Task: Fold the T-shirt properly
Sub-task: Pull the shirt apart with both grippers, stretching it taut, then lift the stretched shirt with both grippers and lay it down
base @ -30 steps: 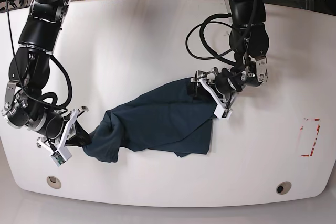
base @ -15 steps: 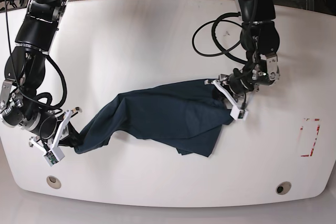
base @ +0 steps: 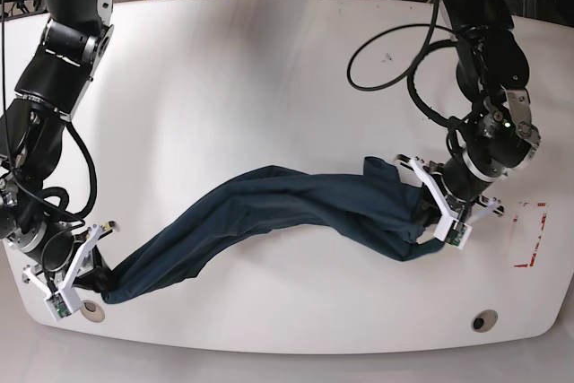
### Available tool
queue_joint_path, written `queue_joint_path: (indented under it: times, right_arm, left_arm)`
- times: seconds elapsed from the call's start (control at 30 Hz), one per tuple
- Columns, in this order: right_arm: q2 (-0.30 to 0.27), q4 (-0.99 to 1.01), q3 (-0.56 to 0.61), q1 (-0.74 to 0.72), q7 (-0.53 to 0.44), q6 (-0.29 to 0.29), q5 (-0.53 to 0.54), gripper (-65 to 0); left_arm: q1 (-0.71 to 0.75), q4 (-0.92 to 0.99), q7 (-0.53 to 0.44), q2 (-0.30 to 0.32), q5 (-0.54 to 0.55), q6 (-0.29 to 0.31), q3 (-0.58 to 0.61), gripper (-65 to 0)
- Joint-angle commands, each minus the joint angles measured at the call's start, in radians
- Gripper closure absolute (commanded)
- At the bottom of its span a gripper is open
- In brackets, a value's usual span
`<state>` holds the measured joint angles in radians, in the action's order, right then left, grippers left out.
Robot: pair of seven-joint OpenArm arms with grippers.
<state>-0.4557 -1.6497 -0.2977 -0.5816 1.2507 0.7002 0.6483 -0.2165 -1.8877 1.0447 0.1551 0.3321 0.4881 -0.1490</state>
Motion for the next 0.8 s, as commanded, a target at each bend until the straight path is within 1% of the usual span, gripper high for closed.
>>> queue_joint_path:
  times: [0.0, 0.1, 0.2, 0.33, 0.43, 0.57, 0.63, 0.77]
  right_arm:
    - [-0.036, 0.010, 0.056, -0.090, -0.030, -0.002, -0.022, -2.7]
    - [-0.036, 0.050, 0.107, -0.171, -0.032, -0.002, -0.051, -2.7]
    - [-0.036, 0.095, 0.110, -0.239, -0.033, -0.002, -0.055, -2.7]
    - [-0.038, 0.136, 0.111, -0.321, -0.033, -0.002, -0.055, -2.7]
    - [-0.038, 0.174, 0.111, -0.357, -0.033, -0.002, -0.055, -2.7]
    - [-0.038, 0.188, 0.108, -0.347, -0.033, -0.002, -0.055, -2.7]
    - [-0.039, 0.191, 0.104, -0.311, -0.033, -0.002, -0.055, -2.7]
    - [-0.036, 0.187, 0.047, -0.200, -0.033, -0.002, -0.049, -2.7]
  left_arm:
    - [-0.083, -0.022, -0.005, 0.034, 0.006, -0.001, -0.005, 0.0]
    - [-0.159, -0.020, -0.004, 0.059, 0.006, -0.001, -0.033, 0.0]
    - [-0.260, -0.019, -0.001, 0.082, 0.005, -0.002, -0.059, 0.0]
    - [-0.381, -0.019, 0.058, 0.119, 0.005, -0.002, -0.065, 0.0]
    - [-0.444, -0.008, 0.072, 0.142, 0.005, 0.001, -0.062, 0.0]
    - [-0.459, 0.014, 0.076, 0.145, 0.006, 0.002, -0.062, 0.0]
    - [-0.452, 0.017, 0.076, 0.146, 0.006, 0.002, -0.064, 0.0]
    - [-0.364, 0.015, 0.076, 0.160, 0.006, 0.002, -0.065, 0.0]
